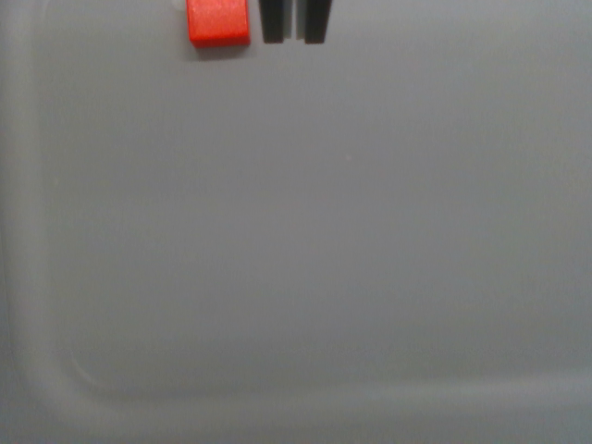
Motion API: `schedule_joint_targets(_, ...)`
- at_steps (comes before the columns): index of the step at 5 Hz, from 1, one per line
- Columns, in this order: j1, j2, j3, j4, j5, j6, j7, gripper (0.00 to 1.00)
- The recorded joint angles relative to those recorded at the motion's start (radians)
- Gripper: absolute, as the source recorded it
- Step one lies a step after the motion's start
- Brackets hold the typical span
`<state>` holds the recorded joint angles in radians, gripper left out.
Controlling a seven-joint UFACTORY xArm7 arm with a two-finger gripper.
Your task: Reach red block
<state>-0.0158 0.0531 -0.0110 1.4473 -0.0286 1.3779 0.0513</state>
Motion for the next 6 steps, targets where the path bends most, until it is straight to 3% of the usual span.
schedule_joint_targets(1,0.0000,0.000,0.000,0.000,0.0000,0.000,0.000,0.00)
schedule_joint_targets(2,-0.0033,0.001,-0.003,-0.036,-0.0025,-0.037,0.002,0.00)
schedule_joint_targets(3,-0.0033,0.001,-0.003,-0.036,-0.0025,-0.037,0.002,0.00)
schedule_joint_targets(4,-0.0068,0.002,-0.007,-0.075,-0.0052,-0.077,0.005,0.00)
schedule_joint_targets(5,-0.0068,0.002,-0.007,-0.075,-0.0052,-0.077,0.005,0.00)
schedule_joint_targets(6,-0.0106,0.003,-0.011,-0.117,-0.0080,-0.118,0.007,0.00)
